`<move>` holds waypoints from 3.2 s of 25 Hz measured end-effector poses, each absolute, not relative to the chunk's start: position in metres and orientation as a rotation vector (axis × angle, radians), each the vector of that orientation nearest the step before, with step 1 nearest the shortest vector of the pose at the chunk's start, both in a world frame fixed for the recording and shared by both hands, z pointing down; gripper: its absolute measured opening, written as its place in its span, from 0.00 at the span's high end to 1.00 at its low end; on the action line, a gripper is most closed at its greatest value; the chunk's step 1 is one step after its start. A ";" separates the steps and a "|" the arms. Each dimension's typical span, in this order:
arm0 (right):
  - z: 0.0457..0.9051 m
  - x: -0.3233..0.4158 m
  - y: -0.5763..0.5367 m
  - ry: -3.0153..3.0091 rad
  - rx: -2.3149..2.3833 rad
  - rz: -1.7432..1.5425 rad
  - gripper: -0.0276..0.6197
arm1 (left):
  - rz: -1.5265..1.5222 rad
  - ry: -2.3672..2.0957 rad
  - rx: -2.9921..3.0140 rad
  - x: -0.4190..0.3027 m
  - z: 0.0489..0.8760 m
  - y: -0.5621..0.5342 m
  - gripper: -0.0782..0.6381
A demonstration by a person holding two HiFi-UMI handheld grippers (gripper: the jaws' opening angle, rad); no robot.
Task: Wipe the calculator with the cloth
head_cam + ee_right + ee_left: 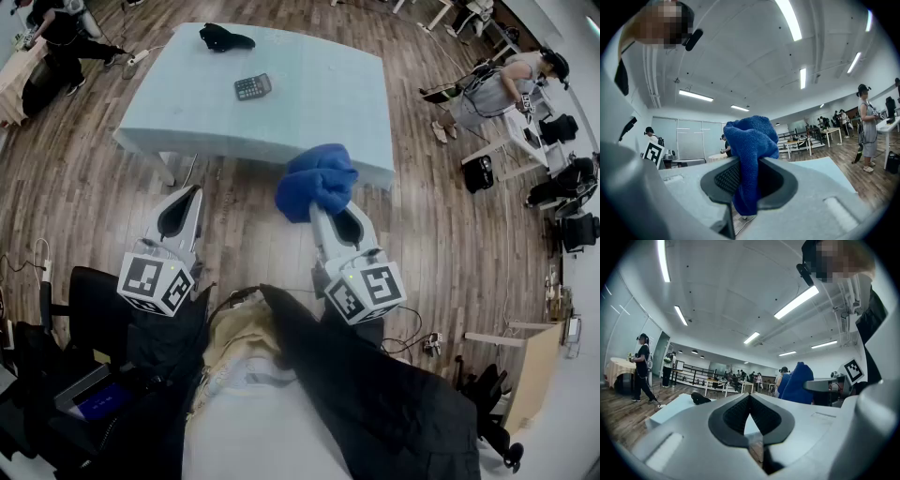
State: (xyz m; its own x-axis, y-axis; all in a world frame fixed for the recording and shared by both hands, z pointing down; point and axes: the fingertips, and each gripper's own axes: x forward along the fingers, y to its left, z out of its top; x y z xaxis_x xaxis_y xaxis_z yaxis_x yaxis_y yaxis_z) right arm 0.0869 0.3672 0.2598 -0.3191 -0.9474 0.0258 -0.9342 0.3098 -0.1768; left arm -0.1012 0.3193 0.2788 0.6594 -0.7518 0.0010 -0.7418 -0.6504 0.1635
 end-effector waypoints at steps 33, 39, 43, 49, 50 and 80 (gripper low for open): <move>0.306 0.032 0.387 2.516 -1.808 -0.437 0.83 | -0.031 -1.195 2.559 -0.169 0.342 0.353 0.89; 0.324 0.029 0.345 2.544 -1.779 -0.470 0.83 | -0.019 -1.261 2.509 -0.185 0.360 0.324 0.89; 0.321 0.034 0.300 2.566 -1.721 -0.481 0.83 | 0.002 -1.345 2.479 -0.194 0.352 0.290 0.89; 0.325 0.040 0.256 2.571 -1.673 -0.510 0.83 | 0.038 -1.361 2.468 -0.184 0.352 0.246 0.89; 0.328 0.045 0.249 2.570 -1.676 -0.523 0.83 | 0.046 -1.350 2.471 -0.177 0.353 0.237 0.89; 0.378 0.132 0.051 2.535 -1.698 -0.732 0.82 | 0.200 -1.207 2.472 -0.071 0.382 0.010 0.89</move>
State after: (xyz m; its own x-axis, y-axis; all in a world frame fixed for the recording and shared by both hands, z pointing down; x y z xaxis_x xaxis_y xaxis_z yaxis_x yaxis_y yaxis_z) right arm 0.1317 0.0513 0.3784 -0.4142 -0.8754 0.2493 -0.8735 0.3053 -0.3793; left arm -0.0708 0.0096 0.3824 0.6206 -0.7290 0.2888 -0.7831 -0.5581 0.2743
